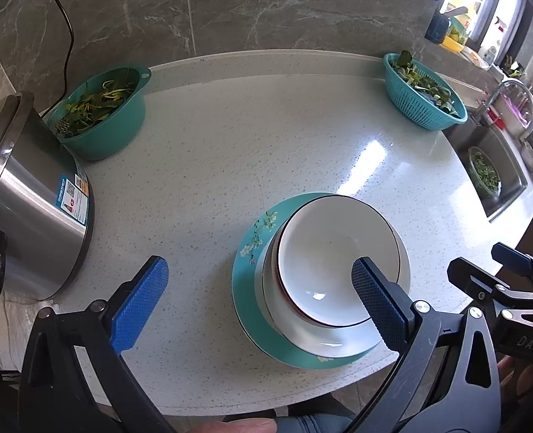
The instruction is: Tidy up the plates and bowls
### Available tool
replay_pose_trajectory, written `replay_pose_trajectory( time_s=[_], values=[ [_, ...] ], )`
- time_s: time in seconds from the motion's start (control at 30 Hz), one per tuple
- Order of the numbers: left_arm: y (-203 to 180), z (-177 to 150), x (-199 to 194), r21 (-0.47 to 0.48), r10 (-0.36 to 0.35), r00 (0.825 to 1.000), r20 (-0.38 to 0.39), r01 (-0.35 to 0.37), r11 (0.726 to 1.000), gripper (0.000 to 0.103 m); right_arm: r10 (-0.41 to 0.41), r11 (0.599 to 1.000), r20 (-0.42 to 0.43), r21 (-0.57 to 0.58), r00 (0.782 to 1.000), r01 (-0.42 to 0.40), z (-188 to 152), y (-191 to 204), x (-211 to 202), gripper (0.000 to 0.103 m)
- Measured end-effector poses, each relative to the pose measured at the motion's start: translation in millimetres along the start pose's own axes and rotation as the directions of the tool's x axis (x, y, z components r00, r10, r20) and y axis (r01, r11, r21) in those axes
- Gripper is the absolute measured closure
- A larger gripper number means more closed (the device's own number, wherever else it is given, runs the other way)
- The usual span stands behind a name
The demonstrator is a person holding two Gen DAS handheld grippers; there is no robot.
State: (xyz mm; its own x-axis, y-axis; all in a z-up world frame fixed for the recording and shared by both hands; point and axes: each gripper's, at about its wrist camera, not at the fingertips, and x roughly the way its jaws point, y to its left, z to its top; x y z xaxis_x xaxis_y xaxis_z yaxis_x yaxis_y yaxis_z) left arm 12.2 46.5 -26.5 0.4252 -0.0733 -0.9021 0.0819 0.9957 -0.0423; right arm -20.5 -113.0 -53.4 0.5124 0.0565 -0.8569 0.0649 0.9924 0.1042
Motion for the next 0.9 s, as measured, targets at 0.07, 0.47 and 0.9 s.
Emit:
replay_pose_trajectory(
  time_s=[0.07,0.47,0.9],
  values=[
    [-0.2,-0.2,0.3,0.001,0.002,1.0,0.001,-0.002,1.0,0.0,-0.001,1.0,0.0,0.001,1.0,0.001,0.0,0.3,0.0,0.0],
    [-4.4,0.2,2.2,0.018,0.001,1.0,-0.003,-0.001,1.0,0.0,-0.006,1.0,-0.012,-0.007,1.0,0.006,1.5,-1.6,5.0,0.0],
    [-3.7,0.2,3.5,0.017,0.0,1.0,-0.004,0.0,1.0,0.0,-0.008,1.0,-0.018,-0.015,1.0,0.008,0.7,-0.8,6.8,0.0]
  ],
)
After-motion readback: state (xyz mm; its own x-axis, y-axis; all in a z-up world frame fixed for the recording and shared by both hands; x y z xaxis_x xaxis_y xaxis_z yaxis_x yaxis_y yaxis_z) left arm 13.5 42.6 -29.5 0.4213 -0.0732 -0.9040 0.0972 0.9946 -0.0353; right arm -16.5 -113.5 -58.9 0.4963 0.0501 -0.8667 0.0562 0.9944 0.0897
